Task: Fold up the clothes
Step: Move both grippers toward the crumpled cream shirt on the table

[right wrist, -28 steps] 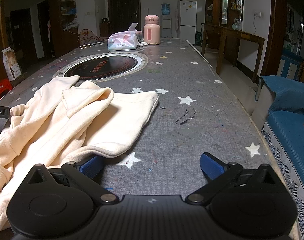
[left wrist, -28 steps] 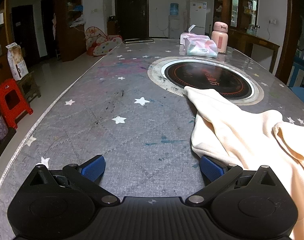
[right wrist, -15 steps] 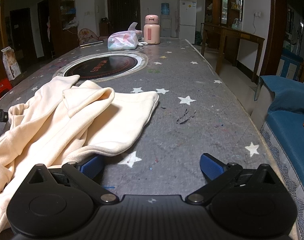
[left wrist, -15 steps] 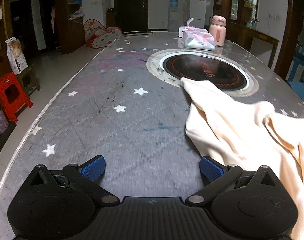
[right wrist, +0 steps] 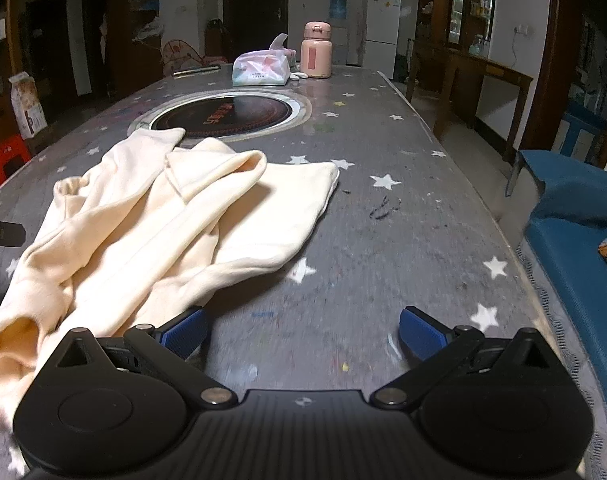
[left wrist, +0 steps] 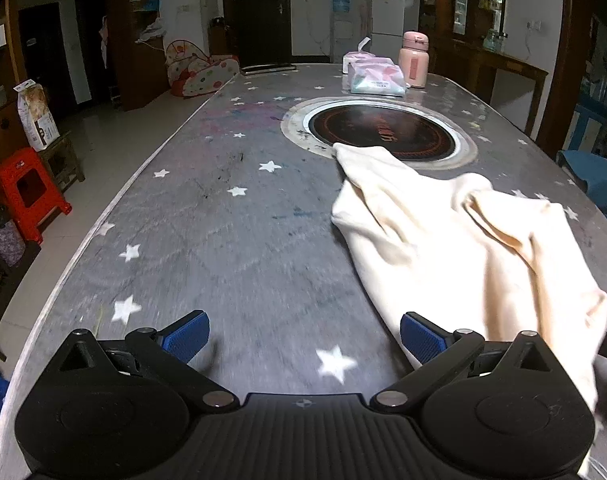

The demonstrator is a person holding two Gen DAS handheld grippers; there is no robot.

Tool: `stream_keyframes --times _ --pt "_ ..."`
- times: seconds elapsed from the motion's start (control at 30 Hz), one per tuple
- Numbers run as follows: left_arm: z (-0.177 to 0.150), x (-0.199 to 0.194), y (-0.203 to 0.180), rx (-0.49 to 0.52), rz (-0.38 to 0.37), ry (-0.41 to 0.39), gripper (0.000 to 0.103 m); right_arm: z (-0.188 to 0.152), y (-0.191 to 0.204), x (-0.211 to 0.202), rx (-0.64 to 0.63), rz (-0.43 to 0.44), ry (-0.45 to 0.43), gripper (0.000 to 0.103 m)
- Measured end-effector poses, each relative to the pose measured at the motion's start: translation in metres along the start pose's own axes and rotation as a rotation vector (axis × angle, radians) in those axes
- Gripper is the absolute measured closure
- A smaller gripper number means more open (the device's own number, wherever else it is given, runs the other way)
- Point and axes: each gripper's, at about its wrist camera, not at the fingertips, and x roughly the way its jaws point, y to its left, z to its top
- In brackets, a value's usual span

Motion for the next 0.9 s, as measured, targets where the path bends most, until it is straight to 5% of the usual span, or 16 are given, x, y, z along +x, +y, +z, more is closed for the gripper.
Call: stream_keyframes --times 0.9 --pt "-0.034 -0.058 -0.021 0.037 -0.025 0.015 0.0 -0.025 0.039 -0.066 -0.034 0.084 -0.073 0.0"
